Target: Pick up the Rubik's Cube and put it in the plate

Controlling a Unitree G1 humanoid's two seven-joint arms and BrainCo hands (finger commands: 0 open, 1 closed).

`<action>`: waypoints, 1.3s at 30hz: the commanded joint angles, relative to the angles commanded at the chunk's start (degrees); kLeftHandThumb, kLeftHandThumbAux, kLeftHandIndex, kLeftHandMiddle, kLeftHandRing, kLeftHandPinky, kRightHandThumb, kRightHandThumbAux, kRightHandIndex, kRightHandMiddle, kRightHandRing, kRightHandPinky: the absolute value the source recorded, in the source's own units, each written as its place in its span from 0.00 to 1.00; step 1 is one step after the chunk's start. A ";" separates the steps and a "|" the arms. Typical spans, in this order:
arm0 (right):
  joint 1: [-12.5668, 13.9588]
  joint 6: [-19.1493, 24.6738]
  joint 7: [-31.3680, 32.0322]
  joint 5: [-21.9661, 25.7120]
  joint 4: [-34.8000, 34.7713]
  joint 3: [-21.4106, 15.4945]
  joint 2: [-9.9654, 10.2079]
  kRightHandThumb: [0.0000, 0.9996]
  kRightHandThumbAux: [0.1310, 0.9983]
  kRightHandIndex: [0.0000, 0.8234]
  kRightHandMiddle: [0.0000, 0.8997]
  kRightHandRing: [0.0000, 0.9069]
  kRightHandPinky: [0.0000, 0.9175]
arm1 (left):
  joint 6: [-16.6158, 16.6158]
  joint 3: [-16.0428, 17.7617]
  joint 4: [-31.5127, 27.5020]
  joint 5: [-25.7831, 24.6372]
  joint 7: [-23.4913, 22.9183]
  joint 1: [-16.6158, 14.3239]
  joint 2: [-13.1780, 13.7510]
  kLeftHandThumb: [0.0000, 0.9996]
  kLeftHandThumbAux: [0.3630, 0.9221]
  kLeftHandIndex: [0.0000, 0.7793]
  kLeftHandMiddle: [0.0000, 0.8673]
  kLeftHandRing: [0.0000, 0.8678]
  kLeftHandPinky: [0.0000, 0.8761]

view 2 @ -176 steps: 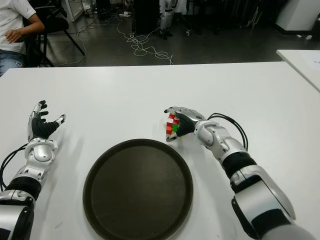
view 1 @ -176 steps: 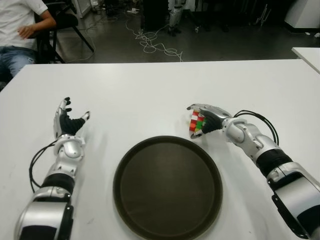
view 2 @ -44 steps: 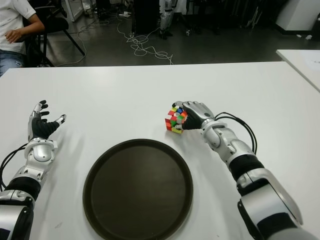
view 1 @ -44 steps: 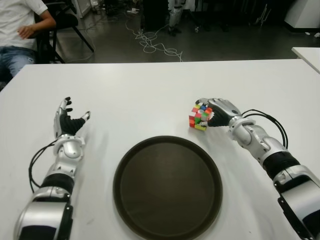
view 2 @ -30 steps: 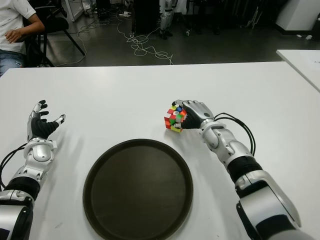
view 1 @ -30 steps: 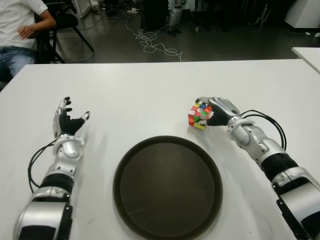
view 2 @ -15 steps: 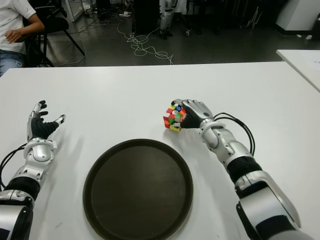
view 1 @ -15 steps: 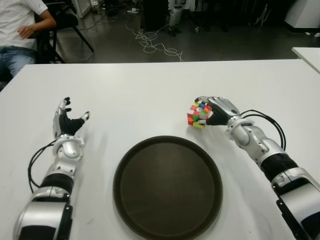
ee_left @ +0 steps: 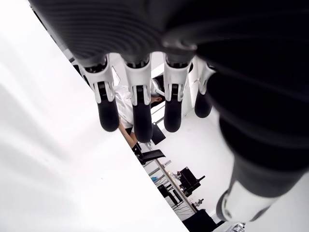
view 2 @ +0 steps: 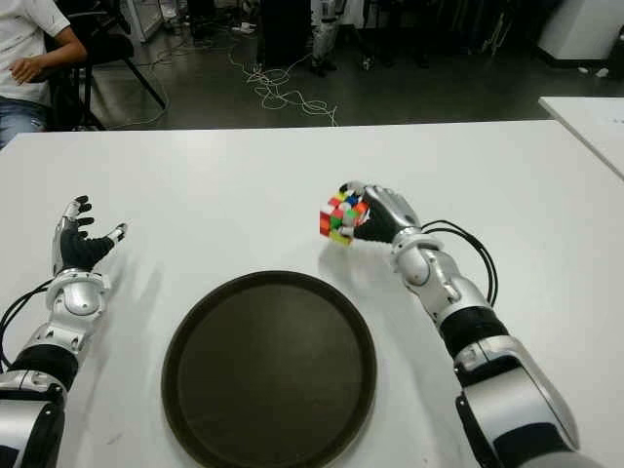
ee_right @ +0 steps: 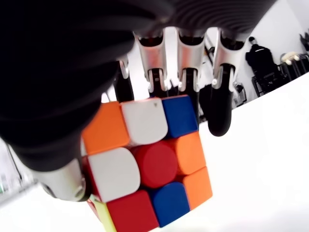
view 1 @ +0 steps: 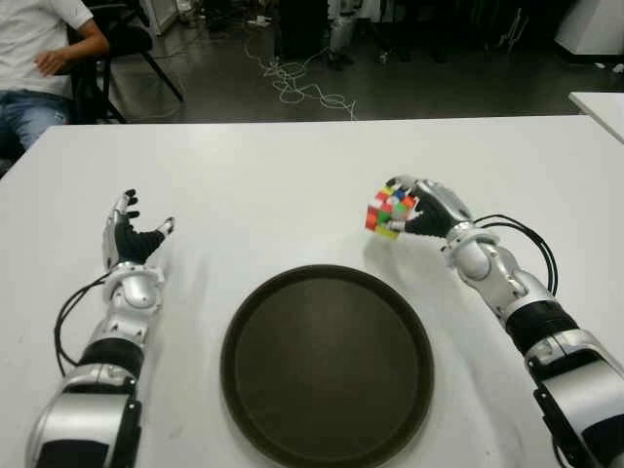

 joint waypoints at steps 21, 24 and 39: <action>2.41 -9.37 23.47 24.41 -5.28 -11.72 2.23 0.68 0.69 0.52 0.84 0.85 0.84 | 0.52 -0.04 -0.39 -0.35 -0.36 0.14 0.01 0.30 0.71 0.14 0.18 0.18 0.23; 3.23 -8.11 27.02 26.48 -7.80 -12.24 2.17 0.69 0.69 0.52 0.84 0.85 0.84 | 0.26 0.26 -0.36 -0.80 -0.56 0.13 -0.11 0.31 0.71 0.14 0.18 0.19 0.24; 6.28 0.77 37.49 30.48 -19.29 -11.95 1.80 0.69 0.69 0.52 0.84 0.85 0.84 | -0.45 0.35 0.22 -0.77 0.00 0.02 -0.04 0.33 0.72 0.15 0.20 0.22 0.28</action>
